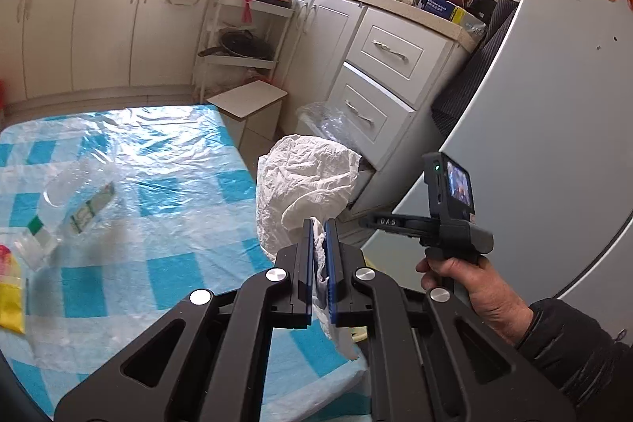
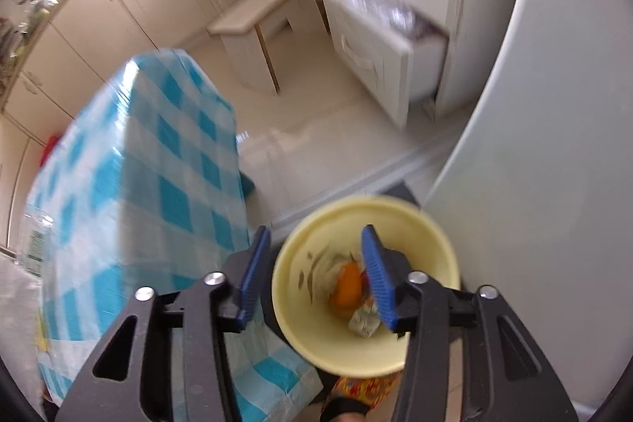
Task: Collect trash
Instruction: 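Carry the orange and tissue to the yellow bin and open both grippers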
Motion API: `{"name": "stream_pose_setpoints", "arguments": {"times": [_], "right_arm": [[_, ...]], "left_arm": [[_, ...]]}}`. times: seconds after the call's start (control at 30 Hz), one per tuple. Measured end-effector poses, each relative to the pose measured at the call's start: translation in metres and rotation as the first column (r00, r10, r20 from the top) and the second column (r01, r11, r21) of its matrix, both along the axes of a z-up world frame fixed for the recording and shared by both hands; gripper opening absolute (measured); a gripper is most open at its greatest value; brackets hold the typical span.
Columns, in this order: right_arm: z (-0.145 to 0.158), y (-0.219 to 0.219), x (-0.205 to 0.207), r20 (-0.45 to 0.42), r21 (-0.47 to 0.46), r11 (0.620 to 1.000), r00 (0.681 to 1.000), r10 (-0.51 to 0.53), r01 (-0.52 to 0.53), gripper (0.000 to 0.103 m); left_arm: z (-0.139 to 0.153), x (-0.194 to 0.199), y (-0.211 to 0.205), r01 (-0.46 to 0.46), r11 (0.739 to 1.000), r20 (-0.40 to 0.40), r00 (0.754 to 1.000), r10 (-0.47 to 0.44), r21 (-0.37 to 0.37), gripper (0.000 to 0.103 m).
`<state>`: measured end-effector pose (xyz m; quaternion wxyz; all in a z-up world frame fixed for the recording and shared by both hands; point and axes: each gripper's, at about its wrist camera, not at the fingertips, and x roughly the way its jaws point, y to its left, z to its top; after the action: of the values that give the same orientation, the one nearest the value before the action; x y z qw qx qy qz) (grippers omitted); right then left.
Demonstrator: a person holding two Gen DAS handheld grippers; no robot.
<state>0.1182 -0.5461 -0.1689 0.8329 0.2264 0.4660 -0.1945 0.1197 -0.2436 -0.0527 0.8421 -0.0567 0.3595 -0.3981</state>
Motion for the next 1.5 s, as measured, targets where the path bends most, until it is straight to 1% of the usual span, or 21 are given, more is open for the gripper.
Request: {"name": "stream_pose_setpoints", "arguments": {"times": [0.07, 0.13, 0.17, 0.2, 0.27, 0.43, 0.5, 0.57, 0.6, 0.67, 0.73, 0.83, 0.93, 1.0, 1.07, 1.13, 1.2, 1.23, 1.37, 1.43, 1.5], "right_arm": [[0.032, -0.001, -0.012, 0.118, -0.066, 0.998, 0.993, 0.028, -0.020, 0.067], [0.055, -0.001, -0.028, 0.234, -0.118, 0.993, 0.972, 0.028, 0.000, 0.071], [0.060, -0.003, -0.034, 0.274, -0.113, 0.993, 0.962, 0.014, 0.018, 0.071], [0.063, -0.007, -0.040, 0.304, -0.086, 0.996, 0.953, -0.008, 0.036, 0.071], [0.067, -0.014, -0.046, 0.339, -0.046, 0.997, 0.940, -0.041, 0.060, 0.071], [0.095, -0.025, -0.062, 0.443, -0.069, 0.989, 0.892, -0.087, 0.130, 0.071], [0.099, -0.026, -0.061, 0.461, -0.060, 0.990, 0.883, -0.088, 0.130, 0.071], [0.096, -0.028, -0.057, 0.461, -0.046, 0.992, 0.883, -0.082, 0.116, 0.071], [0.095, -0.029, -0.055, 0.457, -0.037, 0.993, 0.886, -0.080, 0.109, 0.071], [0.094, -0.032, -0.051, 0.460, -0.014, 0.994, 0.884, -0.087, 0.105, 0.071], [0.095, -0.034, -0.051, 0.467, 0.004, 0.994, 0.879, -0.096, 0.106, 0.071], [0.095, -0.033, -0.048, 0.473, 0.017, 0.994, 0.875, -0.101, 0.105, 0.071], [0.095, -0.031, -0.045, 0.467, 0.025, 0.995, 0.879, -0.097, 0.096, 0.072], [0.094, -0.030, -0.044, 0.464, 0.025, 0.995, 0.881, -0.097, 0.097, 0.073], [0.093, -0.030, -0.043, 0.458, 0.027, 0.995, 0.883, -0.102, 0.101, 0.074], [0.091, -0.028, -0.041, 0.448, 0.029, 0.994, 0.888, -0.104, 0.102, 0.076], [0.090, -0.024, -0.039, 0.431, 0.023, 0.995, 0.897, -0.098, 0.098, 0.079], [0.089, -0.021, -0.036, 0.419, 0.018, 0.996, 0.903, -0.091, 0.092, 0.080], [0.086, -0.005, -0.024, 0.385, -0.010, 0.999, 0.922, -0.038, 0.046, 0.082], [0.084, 0.007, -0.018, 0.368, -0.032, 0.999, 0.930, 0.001, 0.011, 0.083], [0.083, 0.020, -0.012, 0.352, -0.057, 0.998, 0.935, 0.042, -0.023, 0.086]], "left_arm": [[-0.009, 0.001, -0.019, 0.027, 0.999, -0.050, 0.998, -0.028, -0.024, 0.005], [-0.021, 0.001, -0.040, 0.049, 0.998, -0.087, 0.995, -0.051, -0.029, 0.005], [-0.028, 0.000, -0.052, 0.061, 0.998, -0.104, 0.993, -0.063, -0.025, 0.005], [-0.035, 0.000, -0.062, 0.072, 0.997, -0.121, 0.990, -0.074, -0.021, 0.005], [-0.050, 0.000, -0.084, 0.088, 0.996, -0.159, 0.983, -0.088, -0.008, 0.005], [-0.089, 0.004, -0.137, 0.120, 0.991, -0.241, 0.965, -0.104, 0.056, 0.006], [-0.104, 0.006, -0.155, 0.126, 0.988, -0.266, 0.959, -0.100, 0.086, 0.006], [-0.118, 0.008, -0.172, 0.132, 0.984, -0.299, 0.950, -0.092, 0.118, 0.008], [-0.124, 0.009, -0.179, 0.134, 0.982, -0.313, 0.946, -0.087, 0.130, 0.011], [-0.132, 0.012, -0.190, 0.126, 0.980, -0.329, 0.942, -0.069, 0.155, 0.020], [-0.136, 0.015, -0.195, 0.107, 0.980, -0.337, 0.940, -0.045, 0.168, 0.045], [-0.136, 0.018, -0.195, 0.074, 0.983, -0.340, 0.940, -0.013, 0.166, 0.057], [-0.128, 0.018, -0.185, 0.059, 0.981, -0.313, 0.950, 0.001, 0.182, 0.063], [-0.117, 0.014, -0.176, 0.046, 0.980, -0.269, 0.963, 0.008, 0.192, 0.068], [-0.104, 0.010, -0.164, 0.024, 0.977, -0.204, 0.979, 0.020, 0.212, 0.076], [-0.092, 0.005, -0.149, -0.006, 0.973, -0.132, 0.990, 0.038, 0.232, 0.086], [-0.082, 0.003, -0.131, -0.048, 0.967, -0.072, 0.995, 0.068, 0.249, 0.090], [-0.078, 0.003, -0.123, -0.063, 0.965, -0.053, 0.995, 0.080, 0.256, 0.092], [-0.065, 0.008, -0.072, -0.135, 0.950, 0.004, 0.990, 0.140, 0.280, 0.093], [-0.058, 0.011, -0.040, -0.186, 0.940, 0.040, 0.982, 0.182, 0.285, 0.094], [-0.052, 0.016, -0.007, -0.246, 0.923, 0.075, 0.969, 0.234, 0.295, 0.094]]}}
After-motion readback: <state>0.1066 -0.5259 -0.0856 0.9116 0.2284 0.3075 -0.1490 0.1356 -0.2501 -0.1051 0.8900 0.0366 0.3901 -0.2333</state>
